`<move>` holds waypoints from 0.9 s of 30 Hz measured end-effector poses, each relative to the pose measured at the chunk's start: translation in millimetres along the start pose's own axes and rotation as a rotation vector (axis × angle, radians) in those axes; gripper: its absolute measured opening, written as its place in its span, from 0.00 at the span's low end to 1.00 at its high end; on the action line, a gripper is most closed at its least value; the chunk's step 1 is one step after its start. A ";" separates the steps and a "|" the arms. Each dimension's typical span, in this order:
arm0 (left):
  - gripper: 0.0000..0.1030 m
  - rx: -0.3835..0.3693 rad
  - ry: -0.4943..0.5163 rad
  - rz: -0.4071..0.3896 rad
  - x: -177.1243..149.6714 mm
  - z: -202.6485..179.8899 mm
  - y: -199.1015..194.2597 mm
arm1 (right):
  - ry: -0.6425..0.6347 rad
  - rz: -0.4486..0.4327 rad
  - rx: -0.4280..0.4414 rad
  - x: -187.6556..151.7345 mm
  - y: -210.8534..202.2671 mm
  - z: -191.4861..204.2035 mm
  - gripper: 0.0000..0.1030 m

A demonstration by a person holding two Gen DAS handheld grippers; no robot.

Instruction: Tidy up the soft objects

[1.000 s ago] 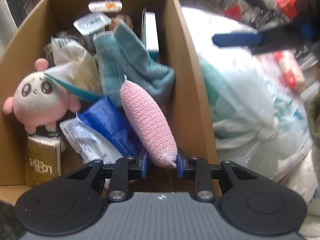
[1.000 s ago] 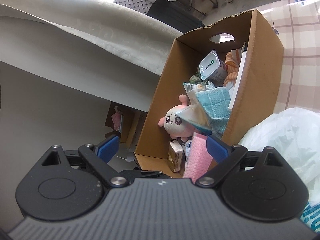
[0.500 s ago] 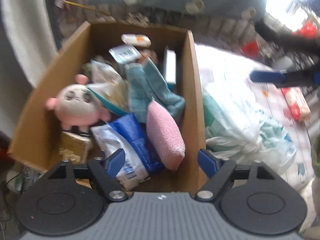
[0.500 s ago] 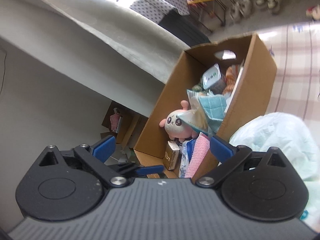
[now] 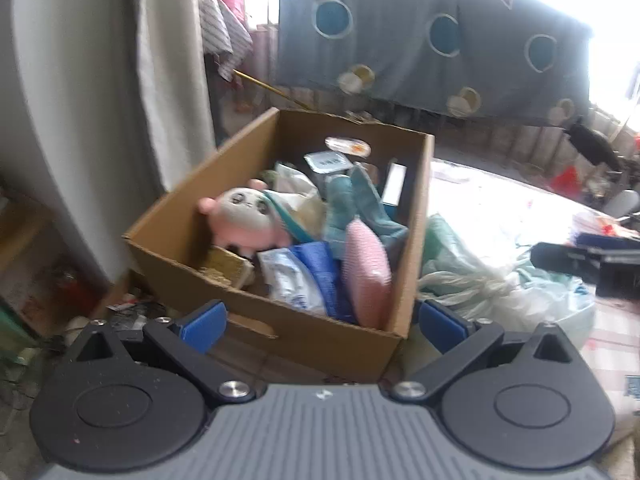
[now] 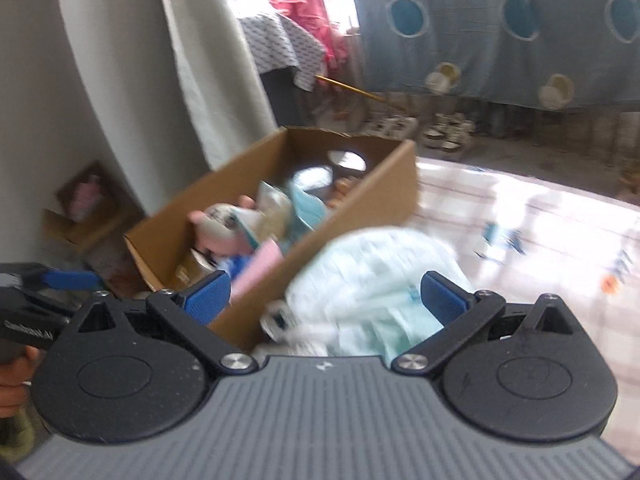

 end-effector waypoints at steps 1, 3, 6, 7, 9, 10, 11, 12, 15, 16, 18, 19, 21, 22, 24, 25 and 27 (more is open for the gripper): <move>1.00 0.013 0.007 -0.013 -1.9 -1.5 -3.0 | -0.005 -0.002 -0.025 -4.7 -1.6 1.4 0.99; 1.00 0.026 0.020 -0.025 -4.9 -4.1 -7.6 | -0.013 -0.019 -0.082 -12.3 -5.6 4.6 0.99; 1.00 0.037 0.005 -0.031 -7.1 -5.2 -12.2 | -0.023 -0.062 -0.140 -22.4 -13.9 10.7 0.99; 1.00 0.035 -0.008 -0.040 -8.2 -5.5 -13.7 | -0.023 -0.071 -0.151 -25.5 -15.4 12.1 0.99; 1.00 0.031 -0.024 -0.047 -8.6 -6.7 -13.1 | -0.021 -0.069 -0.171 -30.7 -16.1 14.8 0.99; 1.00 0.021 -0.017 -0.049 -8.9 -8.1 -12.6 | -0.021 -0.058 -0.182 -33.6 -15.4 15.2 0.99; 1.00 0.010 -0.006 -0.051 -9.3 -9.7 -12.3 | -0.022 -0.049 -0.189 -36.1 -16.6 17.3 0.99; 1.00 0.001 0.002 -0.058 -9.3 -10.8 -12.5 | -0.024 -0.043 -0.192 -38.8 -17.9 18.8 0.99; 1.00 -0.006 -0.001 -0.070 -9.3 -11.4 -12.5 | -0.017 -0.031 -0.187 -42.4 -19.8 23.7 0.99; 1.00 -0.010 0.000 -0.072 -9.1 -11.9 -11.9 | -0.009 -0.027 -0.188 -42.9 -19.7 24.4 0.99; 1.00 -0.014 0.017 -0.079 -8.2 -13.7 -11.1 | 0.001 -0.020 -0.192 -43.1 -19.7 26.0 0.99; 1.00 -0.009 0.027 -0.081 -7.7 -14.6 -10.6 | 0.005 -0.015 -0.195 -43.9 -20.7 26.7 0.99; 1.00 0.003 0.045 -0.079 -7.0 -16.3 -8.6 | 0.026 -0.005 -0.205 -46.0 -22.7 26.7 0.99; 1.00 0.006 0.056 -0.075 -6.8 -17.3 -7.3 | 0.039 -0.004 -0.212 -46.6 -24.8 26.5 0.99; 1.00 0.010 0.076 -0.068 -7.4 -19.4 -4.5 | 0.069 -0.006 -0.222 -48.1 -27.7 26.1 0.99; 1.00 0.007 0.080 -0.062 -8.1 -20.2 -2.7 | 0.079 -0.007 -0.229 -49.1 -29.0 25.9 0.99; 1.00 -0.003 0.084 -0.045 -9.4 -21.2 1.6 | 0.086 -0.001 -0.249 -51.8 -29.7 25.7 0.99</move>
Point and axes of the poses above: each gripper's, at about its wrist camera, not at the fingertips, and y roughly the way its jaws point, z to its left, x to its top, the point moved 7 cm from there along y, roughly the way its jaws point, and after that the axes turned 6 degrees about x, right-handed, at the moved point
